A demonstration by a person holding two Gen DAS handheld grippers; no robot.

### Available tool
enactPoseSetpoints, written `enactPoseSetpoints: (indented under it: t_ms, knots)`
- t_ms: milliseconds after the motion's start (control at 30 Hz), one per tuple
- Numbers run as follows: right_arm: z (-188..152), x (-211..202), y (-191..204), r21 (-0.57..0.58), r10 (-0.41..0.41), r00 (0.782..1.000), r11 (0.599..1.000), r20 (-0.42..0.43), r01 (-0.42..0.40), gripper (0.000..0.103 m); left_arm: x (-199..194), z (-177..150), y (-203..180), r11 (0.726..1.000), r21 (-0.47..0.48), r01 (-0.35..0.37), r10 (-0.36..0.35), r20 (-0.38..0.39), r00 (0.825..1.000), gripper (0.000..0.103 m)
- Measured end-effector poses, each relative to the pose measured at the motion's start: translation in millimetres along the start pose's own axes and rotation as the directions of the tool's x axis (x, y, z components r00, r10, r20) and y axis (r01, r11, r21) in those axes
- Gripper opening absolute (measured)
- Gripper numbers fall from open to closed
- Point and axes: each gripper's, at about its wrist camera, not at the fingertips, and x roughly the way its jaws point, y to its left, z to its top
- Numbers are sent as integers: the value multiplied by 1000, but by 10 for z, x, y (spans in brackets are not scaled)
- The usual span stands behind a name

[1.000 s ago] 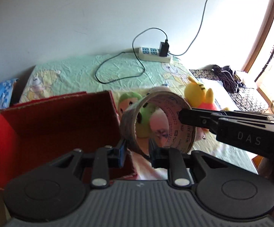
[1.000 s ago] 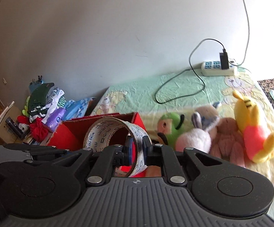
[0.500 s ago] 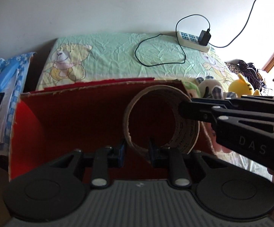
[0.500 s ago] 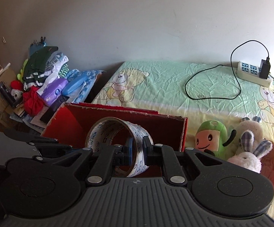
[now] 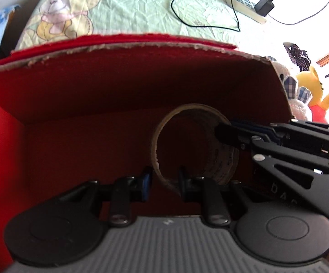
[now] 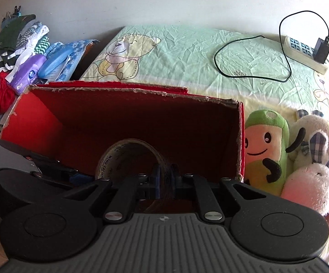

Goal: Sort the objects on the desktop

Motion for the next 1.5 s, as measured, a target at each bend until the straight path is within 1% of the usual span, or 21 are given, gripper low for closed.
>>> enactPoseSetpoints:
  t_ms: [67,167,300,367,400,433,467,500,533,633,700,767,833,1000,1033,1100,1167,1367,1467,1500]
  knots:
    - [-7,5,5,10,-5,1000,1000,9,5,9,35,32,26,1000,-8,9,-9,-15,1000,18]
    - [-5,-13,12,26,2,1000,1000,27,-2,12,81,78,82,999,-28,29,-30,-38,999,17]
    - [19,-38,-87,112,46,998,992,52,-52,13,104,93,147,996,-51,74,-77,-41,996,17]
    - [58,-9,-97,146,62,996,987,67,-72,18,113,101,160,995,-61,81,-84,-43,996,17]
    - [72,-6,-88,153,60,995,986,78,-72,19,135,104,166,995,-67,79,-82,-51,995,18]
    - [91,-5,-78,156,52,995,986,84,-64,20,159,110,181,994,-76,82,-86,-60,994,22]
    - [104,-13,-71,160,41,995,986,89,-55,21,177,114,192,992,-86,91,-97,-70,993,24]
    - [119,-31,-76,170,38,994,984,100,-54,23,182,117,194,991,-91,95,-102,-74,992,23]
    - [120,-68,-90,185,42,992,981,119,-64,24,182,116,186,992,-86,94,-100,-74,992,23]
    - [90,-239,-178,245,61,980,963,190,-108,24,205,115,163,993,-86,86,-94,-87,992,23]
    - [45,-365,-230,275,63,970,953,236,-129,24,231,119,159,990,-109,88,-99,-99,990,23]
    - [-22,-481,-286,295,65,958,944,278,-149,24,257,126,146,984,-143,108,-124,-104,987,23]
    - [-98,-567,-340,307,66,951,938,303,-163,24,297,134,107,977,-180,116,-137,-109,984,23]
    - [-282,-700,-478,316,39,940,936,340,-153,23,389,189,-90,973,-207,103,-126,-99,987,23]
    - [-312,-717,-510,323,35,937,934,347,-155,23,411,205,-122,972,-212,100,-123,-99,987,25]
    - [-357,-745,-570,337,35,932,927,361,-165,23,432,238,-187,977,-203,56,-76,-93,993,25]
    - [-403,-750,-607,345,32,929,923,368,-168,23,429,267,-222,980,-196,29,-44,-75,996,25]
    - [-476,-712,-605,333,41,932,928,360,-169,22,399,271,-159,976,-217,22,-30,-35,999,25]
    - [-492,-653,-580,328,13,939,935,344,-133,23,351,249,-97,972,-234,2,-3,-2,1000,25]
    - [-500,-631,-583,330,10,941,935,339,-129,23,350,241,-79,972,-236,4,-4,0,1000,25]
